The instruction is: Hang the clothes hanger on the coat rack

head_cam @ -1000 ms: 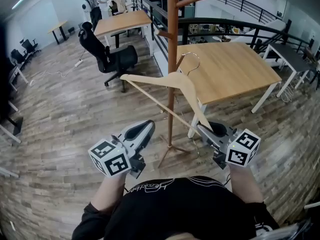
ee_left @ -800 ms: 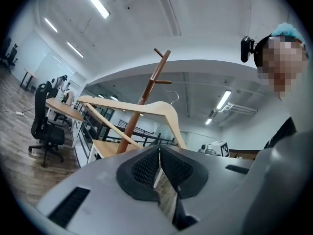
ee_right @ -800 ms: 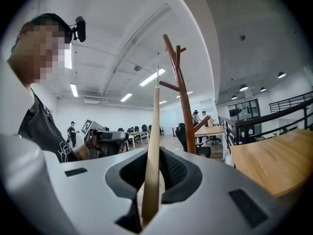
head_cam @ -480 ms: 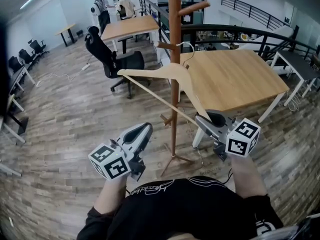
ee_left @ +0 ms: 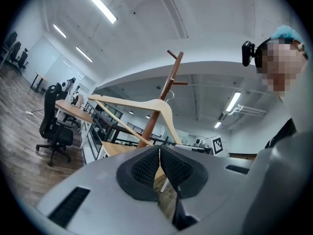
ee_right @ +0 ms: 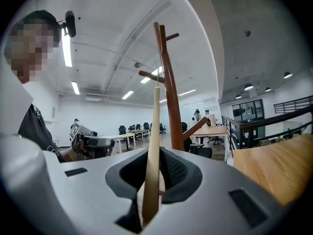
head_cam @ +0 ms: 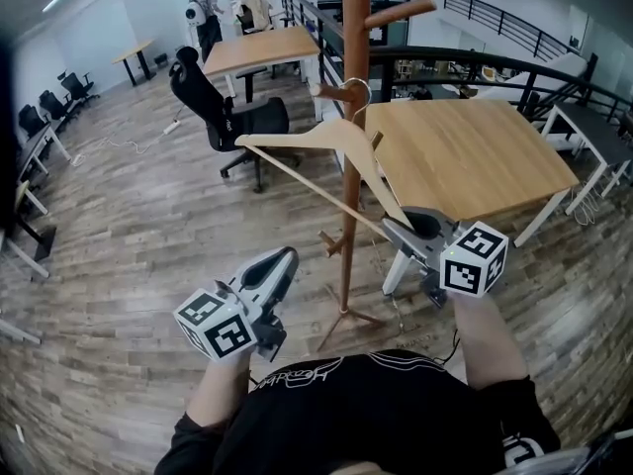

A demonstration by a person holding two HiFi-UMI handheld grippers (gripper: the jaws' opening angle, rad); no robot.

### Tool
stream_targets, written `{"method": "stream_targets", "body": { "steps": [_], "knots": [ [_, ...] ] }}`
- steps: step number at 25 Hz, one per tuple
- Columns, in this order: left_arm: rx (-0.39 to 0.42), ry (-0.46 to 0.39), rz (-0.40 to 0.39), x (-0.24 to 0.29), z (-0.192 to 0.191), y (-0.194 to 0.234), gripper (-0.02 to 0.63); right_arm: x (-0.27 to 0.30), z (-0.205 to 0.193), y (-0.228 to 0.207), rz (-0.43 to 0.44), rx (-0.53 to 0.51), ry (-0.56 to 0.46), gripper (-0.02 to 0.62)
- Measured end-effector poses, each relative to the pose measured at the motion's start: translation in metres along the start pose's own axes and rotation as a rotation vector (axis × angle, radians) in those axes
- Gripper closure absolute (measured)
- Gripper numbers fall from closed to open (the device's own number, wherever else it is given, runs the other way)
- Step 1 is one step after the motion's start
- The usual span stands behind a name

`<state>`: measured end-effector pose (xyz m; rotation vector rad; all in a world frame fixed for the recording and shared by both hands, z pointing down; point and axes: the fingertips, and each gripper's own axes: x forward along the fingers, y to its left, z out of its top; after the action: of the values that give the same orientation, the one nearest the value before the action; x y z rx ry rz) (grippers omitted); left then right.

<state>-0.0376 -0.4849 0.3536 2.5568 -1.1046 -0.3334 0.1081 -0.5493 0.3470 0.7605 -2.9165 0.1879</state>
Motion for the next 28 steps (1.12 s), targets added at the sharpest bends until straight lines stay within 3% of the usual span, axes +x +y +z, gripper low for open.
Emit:
{"method": "stream_targets", "body": {
  "steps": [11,20,26,28],
  "knots": [
    [-0.014,0.019,-0.003,-0.002,-0.010,0.006,0.592,0.014,-0.018,-0.011,-0.014,-0.004,0.036,0.518],
    [-0.039,0.030,0.006,-0.012,-0.015,0.008,0.592,0.017,-0.018,-0.014,0.027,0.033,0.012,0.517],
    [-0.041,0.050,0.009,-0.021,-0.017,0.004,0.592,0.009,-0.018,-0.008,-0.004,-0.028,0.000,0.513],
    [-0.043,0.056,0.006,-0.024,-0.018,0.003,0.592,0.005,-0.017,-0.006,-0.020,-0.049,-0.004,0.444]
  ]
}}
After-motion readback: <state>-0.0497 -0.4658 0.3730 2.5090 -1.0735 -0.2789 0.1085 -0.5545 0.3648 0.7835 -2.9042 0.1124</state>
